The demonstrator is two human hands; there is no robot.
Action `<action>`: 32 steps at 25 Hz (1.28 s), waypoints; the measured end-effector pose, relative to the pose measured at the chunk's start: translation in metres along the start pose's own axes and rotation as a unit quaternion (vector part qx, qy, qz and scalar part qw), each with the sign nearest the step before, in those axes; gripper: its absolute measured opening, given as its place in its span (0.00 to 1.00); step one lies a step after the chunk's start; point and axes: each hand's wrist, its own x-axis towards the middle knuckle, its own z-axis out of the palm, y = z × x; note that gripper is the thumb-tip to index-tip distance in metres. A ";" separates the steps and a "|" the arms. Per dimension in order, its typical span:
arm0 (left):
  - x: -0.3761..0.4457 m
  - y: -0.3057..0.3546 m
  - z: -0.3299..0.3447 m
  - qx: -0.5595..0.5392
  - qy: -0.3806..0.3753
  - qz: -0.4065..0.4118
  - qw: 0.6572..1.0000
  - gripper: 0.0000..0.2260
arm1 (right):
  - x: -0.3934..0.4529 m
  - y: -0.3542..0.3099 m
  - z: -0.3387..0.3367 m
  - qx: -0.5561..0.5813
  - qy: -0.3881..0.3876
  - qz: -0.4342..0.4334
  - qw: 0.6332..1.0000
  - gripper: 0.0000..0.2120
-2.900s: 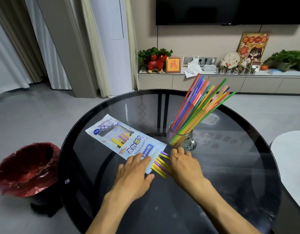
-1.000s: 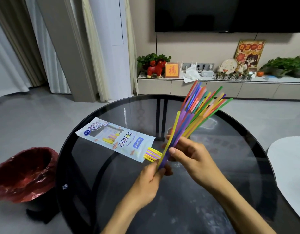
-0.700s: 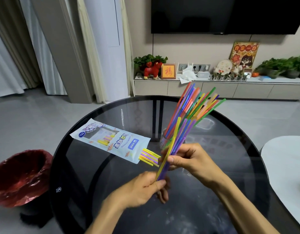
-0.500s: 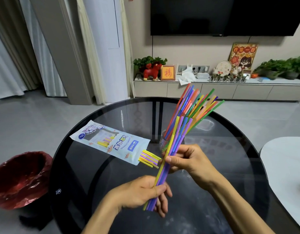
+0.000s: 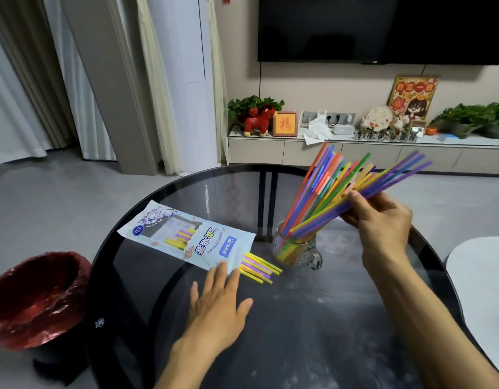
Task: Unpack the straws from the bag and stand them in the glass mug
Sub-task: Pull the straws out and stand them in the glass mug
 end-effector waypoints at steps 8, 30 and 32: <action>0.004 -0.004 -0.001 0.022 0.002 0.005 1.000 0.30 | 0.009 0.029 0.025 -0.147 -0.069 0.034 0.986 0.07; -0.021 0.005 0.004 0.100 0.024 0.043 0.994 0.27 | -0.100 0.094 0.039 -0.634 -0.305 -0.121 0.700 0.14; -0.018 0.008 0.008 0.111 0.038 0.035 0.993 0.26 | -0.098 0.090 0.040 -0.650 -0.307 -0.117 0.685 0.16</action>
